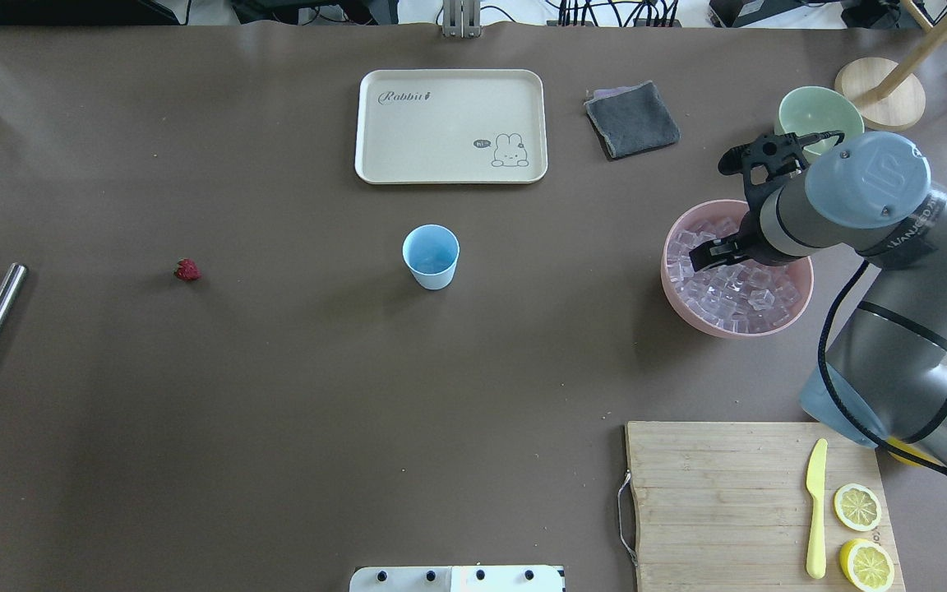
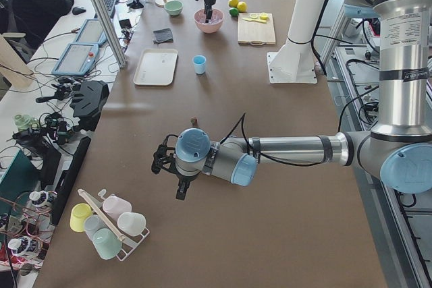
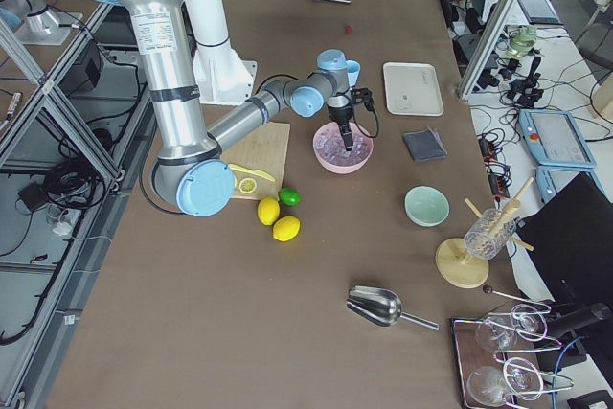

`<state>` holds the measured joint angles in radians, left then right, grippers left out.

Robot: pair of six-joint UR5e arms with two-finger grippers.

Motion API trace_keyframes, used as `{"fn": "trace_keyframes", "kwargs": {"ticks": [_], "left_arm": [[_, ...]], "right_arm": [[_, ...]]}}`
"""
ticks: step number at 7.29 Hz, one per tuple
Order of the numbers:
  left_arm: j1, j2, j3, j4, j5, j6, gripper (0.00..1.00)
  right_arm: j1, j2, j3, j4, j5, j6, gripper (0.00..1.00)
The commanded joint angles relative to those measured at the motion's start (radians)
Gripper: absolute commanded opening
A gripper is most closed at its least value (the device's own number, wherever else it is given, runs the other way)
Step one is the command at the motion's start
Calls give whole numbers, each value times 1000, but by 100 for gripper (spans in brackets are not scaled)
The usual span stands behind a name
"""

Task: Mash ice and strawberries in cup
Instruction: 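Move the right gripper back over the pink ice bowl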

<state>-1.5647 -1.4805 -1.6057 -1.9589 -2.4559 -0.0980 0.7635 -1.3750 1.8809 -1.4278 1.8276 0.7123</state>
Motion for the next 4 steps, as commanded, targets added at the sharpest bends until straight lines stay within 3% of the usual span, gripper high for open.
{"fn": "trace_keyframes", "kwargs": {"ticks": [1,4], "left_arm": [[0,-1,-2,0,0,-2,99],[0,-3,-2,0,0,-2,99]], "right_arm": [[17,-52,4,-5,-8,-241,94],[4,-50,12,-11,5,-261,93]]}}
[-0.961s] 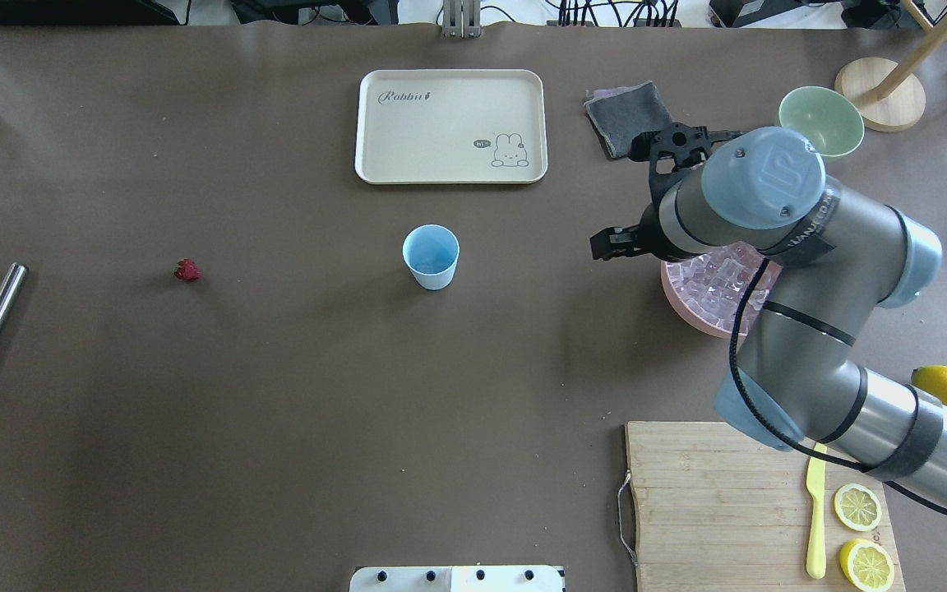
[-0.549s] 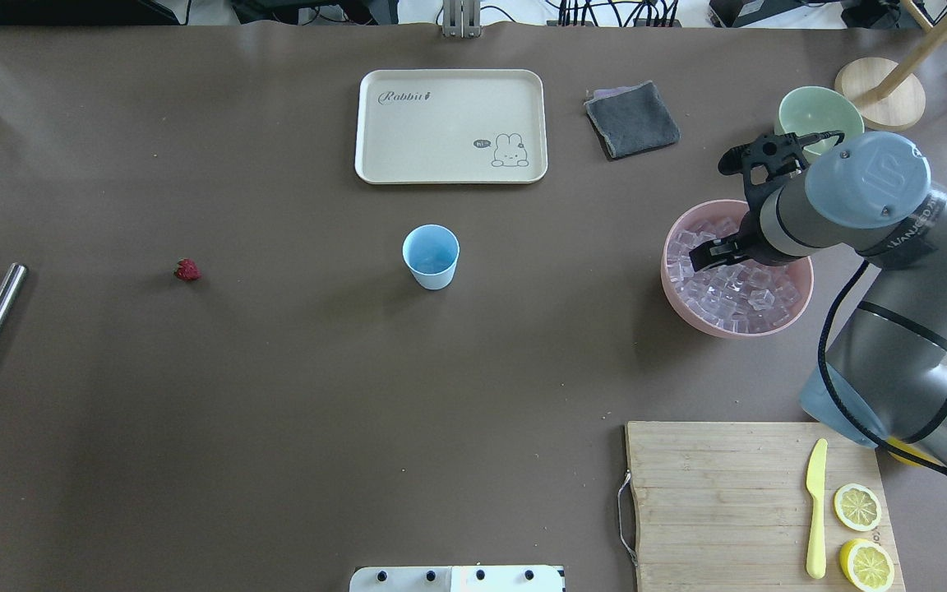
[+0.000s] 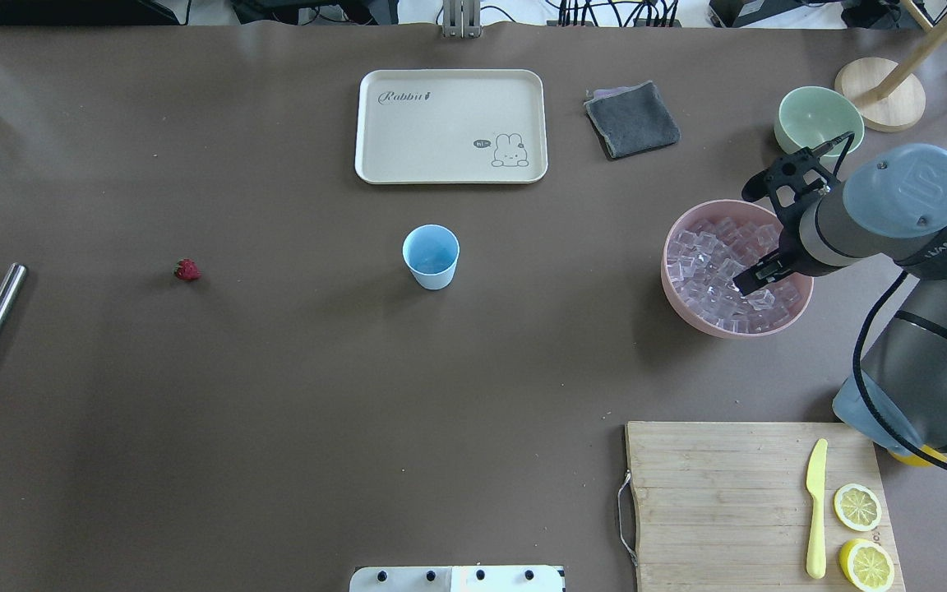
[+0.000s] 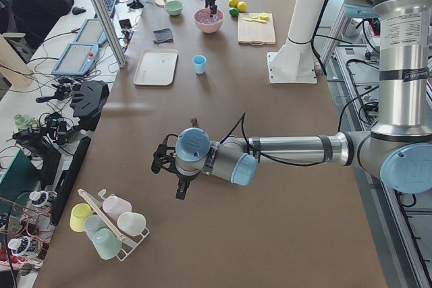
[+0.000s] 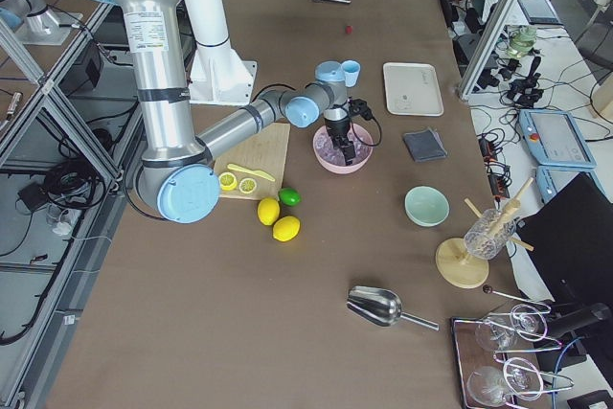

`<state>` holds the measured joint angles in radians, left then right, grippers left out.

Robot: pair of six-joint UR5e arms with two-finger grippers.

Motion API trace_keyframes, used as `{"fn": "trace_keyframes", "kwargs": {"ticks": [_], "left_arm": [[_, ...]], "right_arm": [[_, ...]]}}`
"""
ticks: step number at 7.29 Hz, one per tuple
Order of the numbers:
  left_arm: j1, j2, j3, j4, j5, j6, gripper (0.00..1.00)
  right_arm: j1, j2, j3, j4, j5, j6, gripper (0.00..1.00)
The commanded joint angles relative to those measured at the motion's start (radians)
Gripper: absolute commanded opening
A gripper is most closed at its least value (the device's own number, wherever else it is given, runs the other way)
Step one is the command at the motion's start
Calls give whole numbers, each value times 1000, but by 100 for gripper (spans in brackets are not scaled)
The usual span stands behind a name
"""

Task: Mash ice and strawberries in cup
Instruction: 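Lower the right gripper into the bowl and grasp another ice cube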

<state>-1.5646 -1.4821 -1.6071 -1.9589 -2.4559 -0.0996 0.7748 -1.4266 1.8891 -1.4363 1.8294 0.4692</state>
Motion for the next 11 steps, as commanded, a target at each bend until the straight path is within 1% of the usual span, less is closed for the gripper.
{"fn": "trace_keyframes", "kwargs": {"ticks": [1,2,3,4,5,6,7,8,9,10,11], "left_arm": [[0,-3,1,0,0,0,99],[0,-3,0,0,0,0,99],[0,-3,-2,0,0,0,99],[0,-3,-1,0,0,1,99],[0,-3,0,0,0,0,99],[0,-3,0,0,0,1,99],[0,0,-2,0,0,1,99],[-2,2,-11,0,0,0,99],[-2,2,-11,0,0,0,99],[-2,3,-11,0,0,0,99],[-2,6,-14,0,0,0,99]], "right_arm": [[-11,3,7,2,4,-73,93],[-17,0,10,2,4,-86,87],[-20,-2,8,2,4,-87,77],[-25,-2,8,2,4,-87,69],[-28,-2,22,4,5,-89,63],[-32,-3,24,-1,7,-87,63],[-34,-12,27,0,30,-86,63],[-34,-31,30,8,33,-86,59],[-35,-31,24,8,37,-87,53],[-35,-31,24,8,54,-86,53],[-38,-25,18,8,60,-86,48]]}}
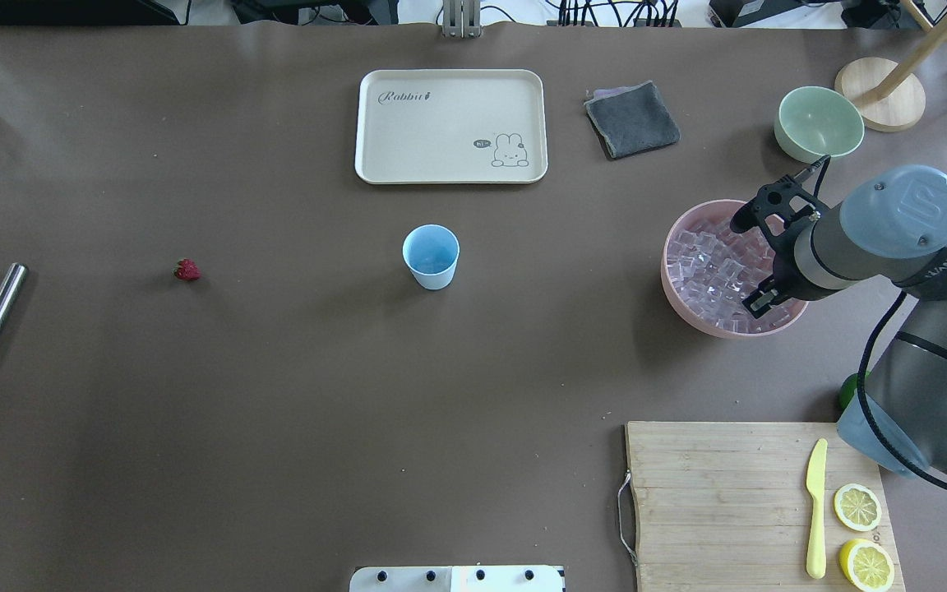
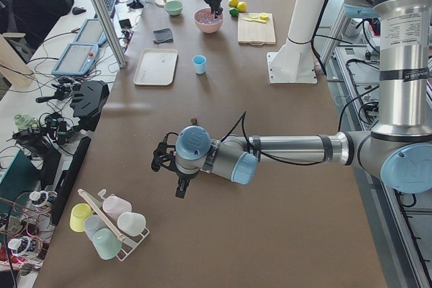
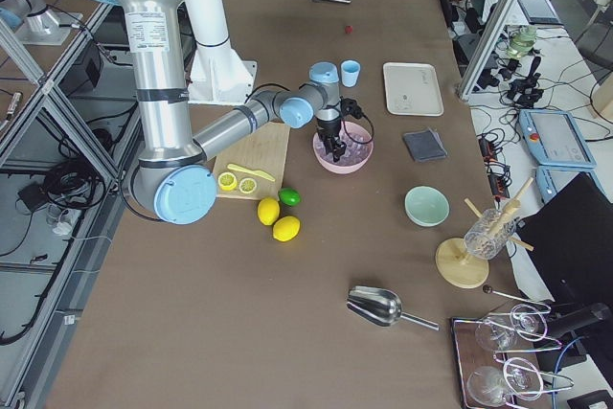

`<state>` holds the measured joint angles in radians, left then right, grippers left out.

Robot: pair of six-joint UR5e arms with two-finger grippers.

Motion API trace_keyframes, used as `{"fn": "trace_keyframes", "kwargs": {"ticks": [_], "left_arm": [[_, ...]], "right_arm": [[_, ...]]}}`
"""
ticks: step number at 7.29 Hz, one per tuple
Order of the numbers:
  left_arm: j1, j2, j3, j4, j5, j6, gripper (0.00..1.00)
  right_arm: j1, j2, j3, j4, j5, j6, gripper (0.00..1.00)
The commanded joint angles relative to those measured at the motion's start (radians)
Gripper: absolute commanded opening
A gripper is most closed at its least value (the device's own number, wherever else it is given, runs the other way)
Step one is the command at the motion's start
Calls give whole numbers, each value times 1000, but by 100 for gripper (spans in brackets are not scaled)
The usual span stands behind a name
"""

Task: Mash ice and strawberries in cup
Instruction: 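Lower the right gripper into the bowl and grasp another ice cube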

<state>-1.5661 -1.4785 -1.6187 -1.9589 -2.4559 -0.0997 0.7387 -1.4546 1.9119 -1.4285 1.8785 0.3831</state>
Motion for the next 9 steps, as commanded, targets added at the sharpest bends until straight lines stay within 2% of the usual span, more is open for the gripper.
{"fn": "trace_keyframes", "kwargs": {"ticks": [1,4,5,6,8,9], "left_arm": [[0,3,-4,0,0,0,99],[0,3,-6,0,0,0,99],[0,3,-6,0,0,0,99],[0,3,-6,0,0,0,99],[0,3,-4,0,0,0,99],[0,1,-4,0,0,0,99]], "right_arm": [[-1,7,-8,0,14,0,43],[-2,10,-7,-9,17,-1,19],[8,13,4,-9,37,0,16],[71,29,7,-9,119,3,14],[84,151,-14,-58,143,70,12],[70,287,-57,-144,143,174,11]]}}
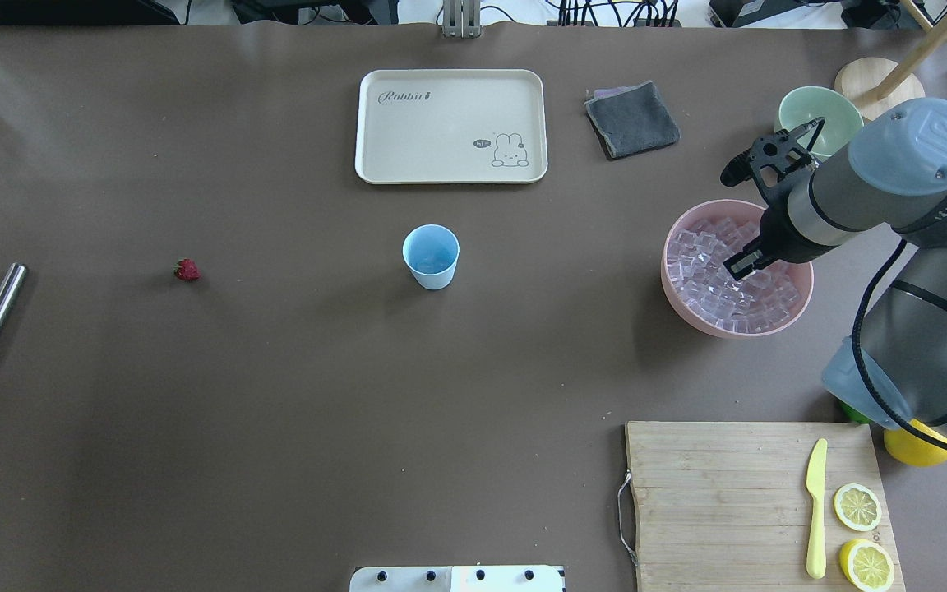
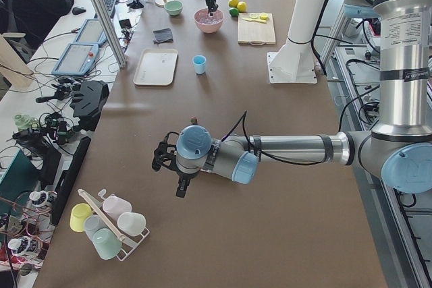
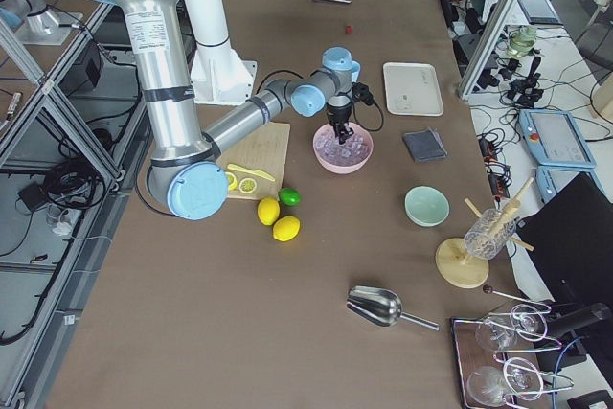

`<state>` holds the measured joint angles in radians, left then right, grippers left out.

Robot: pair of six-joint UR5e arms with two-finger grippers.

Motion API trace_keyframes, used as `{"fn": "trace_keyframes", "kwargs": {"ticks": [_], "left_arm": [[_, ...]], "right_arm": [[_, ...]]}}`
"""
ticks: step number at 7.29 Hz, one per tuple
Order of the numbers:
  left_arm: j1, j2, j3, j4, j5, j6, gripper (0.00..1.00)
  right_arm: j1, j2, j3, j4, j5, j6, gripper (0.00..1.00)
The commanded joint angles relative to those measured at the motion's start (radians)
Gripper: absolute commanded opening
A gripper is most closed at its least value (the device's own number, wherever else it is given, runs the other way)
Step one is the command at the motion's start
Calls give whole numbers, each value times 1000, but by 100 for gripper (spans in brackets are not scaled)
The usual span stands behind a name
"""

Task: Mash ice and strawberries in cup
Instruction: 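Carry the second ice cube with the right gripper to the cup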

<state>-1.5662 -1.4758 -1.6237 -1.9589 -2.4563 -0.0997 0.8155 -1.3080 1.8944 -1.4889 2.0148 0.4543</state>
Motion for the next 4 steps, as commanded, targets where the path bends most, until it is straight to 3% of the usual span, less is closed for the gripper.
{"fn": "trace_keyframes", "kwargs": {"ticks": [1,2,4], "left_arm": [[2,-6,5,0,0,0,99],[2,-8,8,0,0,5,99],[2,-8,5,0,0,3,99]], "right_arm": [[-30,262,-82,-141,2,186,11],[-59,348,-127,-140,-4,304,8],[-164,485,-196,-133,-112,516,7]]}}
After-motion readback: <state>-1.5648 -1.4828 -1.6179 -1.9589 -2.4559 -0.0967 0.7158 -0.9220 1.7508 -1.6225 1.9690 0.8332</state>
